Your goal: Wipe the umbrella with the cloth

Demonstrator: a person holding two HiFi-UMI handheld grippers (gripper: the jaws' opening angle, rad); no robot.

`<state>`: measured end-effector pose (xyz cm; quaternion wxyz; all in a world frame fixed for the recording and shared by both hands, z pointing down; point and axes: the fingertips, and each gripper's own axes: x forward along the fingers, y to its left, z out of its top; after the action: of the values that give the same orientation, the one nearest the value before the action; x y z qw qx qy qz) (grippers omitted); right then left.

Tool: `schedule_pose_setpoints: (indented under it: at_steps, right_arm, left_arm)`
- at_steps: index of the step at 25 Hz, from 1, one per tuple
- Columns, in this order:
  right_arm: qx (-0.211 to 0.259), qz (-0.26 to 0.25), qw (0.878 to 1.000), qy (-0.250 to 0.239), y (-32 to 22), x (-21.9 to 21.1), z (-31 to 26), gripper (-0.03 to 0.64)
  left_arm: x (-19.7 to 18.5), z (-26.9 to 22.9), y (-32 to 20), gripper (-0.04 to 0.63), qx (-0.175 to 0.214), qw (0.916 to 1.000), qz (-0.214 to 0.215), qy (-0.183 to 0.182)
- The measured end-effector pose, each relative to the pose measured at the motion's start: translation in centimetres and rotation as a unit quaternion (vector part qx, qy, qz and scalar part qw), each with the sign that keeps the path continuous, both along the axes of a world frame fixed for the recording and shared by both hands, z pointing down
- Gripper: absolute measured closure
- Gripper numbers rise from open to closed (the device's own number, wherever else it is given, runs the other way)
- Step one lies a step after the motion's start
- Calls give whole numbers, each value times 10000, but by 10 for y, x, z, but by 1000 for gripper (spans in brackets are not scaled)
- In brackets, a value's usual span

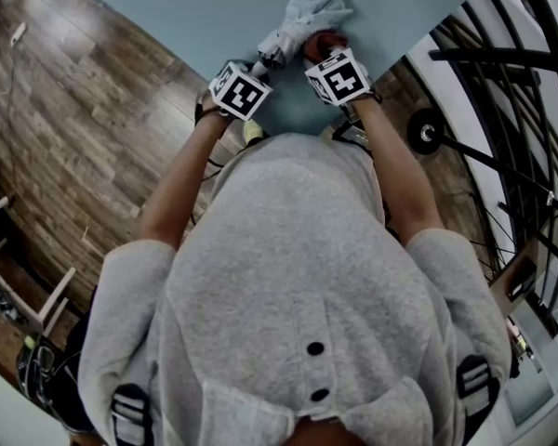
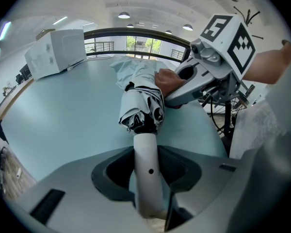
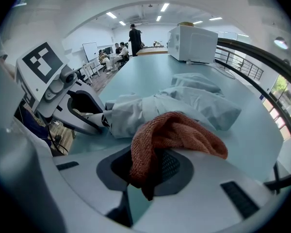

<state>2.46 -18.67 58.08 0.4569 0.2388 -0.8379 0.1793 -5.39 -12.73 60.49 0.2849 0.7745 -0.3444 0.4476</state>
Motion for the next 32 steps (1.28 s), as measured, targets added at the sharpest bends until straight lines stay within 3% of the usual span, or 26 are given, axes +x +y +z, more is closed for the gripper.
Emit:
schedule_pose_setpoints:
  at_steps: [32]
  right_arm:
    - [-263, -248, 9993, -6, 19, -15, 4, 543]
  left_arm:
    - [-2, -2, -3, 437, 59, 10000, 61, -1]
